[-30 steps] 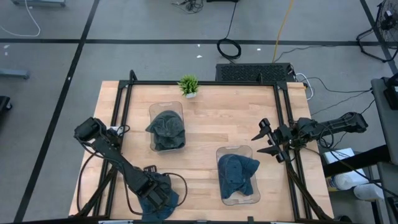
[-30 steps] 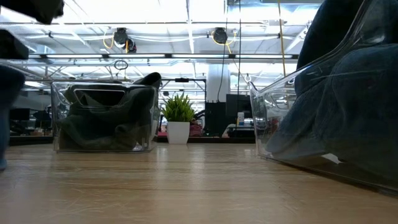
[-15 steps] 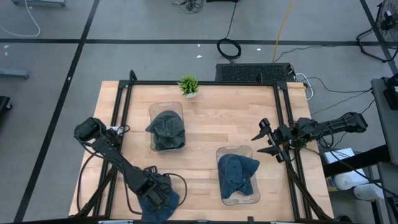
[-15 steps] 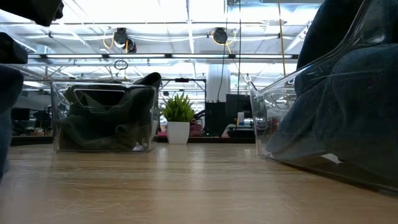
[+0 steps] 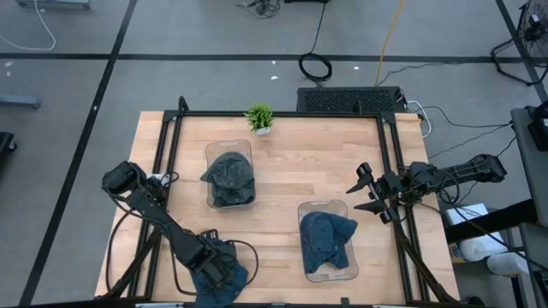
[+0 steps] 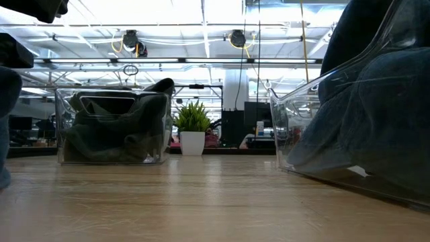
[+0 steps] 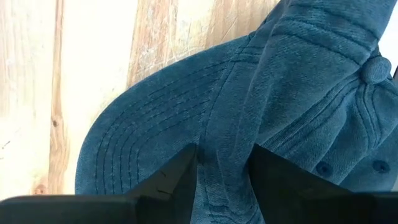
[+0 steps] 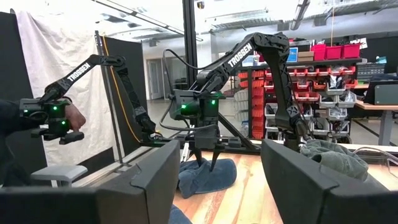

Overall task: Pick & Place hat
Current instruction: Put the blue cap into the bottom transparent bin

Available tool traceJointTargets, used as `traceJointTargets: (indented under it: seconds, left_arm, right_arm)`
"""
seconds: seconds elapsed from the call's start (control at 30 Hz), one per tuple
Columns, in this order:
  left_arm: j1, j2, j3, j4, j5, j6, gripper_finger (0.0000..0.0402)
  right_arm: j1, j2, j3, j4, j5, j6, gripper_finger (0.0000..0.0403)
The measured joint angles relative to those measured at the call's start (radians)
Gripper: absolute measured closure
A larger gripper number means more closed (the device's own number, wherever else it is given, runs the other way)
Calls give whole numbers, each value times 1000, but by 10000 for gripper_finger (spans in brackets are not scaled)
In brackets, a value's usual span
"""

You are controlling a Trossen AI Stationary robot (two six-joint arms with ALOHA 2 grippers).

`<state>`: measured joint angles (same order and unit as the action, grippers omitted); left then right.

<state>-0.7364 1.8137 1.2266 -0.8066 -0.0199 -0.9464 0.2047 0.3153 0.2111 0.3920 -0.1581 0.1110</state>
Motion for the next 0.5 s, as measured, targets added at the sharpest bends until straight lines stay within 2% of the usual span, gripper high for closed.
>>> traceJointTargets:
  seconds: [0.5]
  left_arm:
    - [1,0,0,0,15,-30,254]
  right_arm:
    - [0,0,0,0,0,7,190]
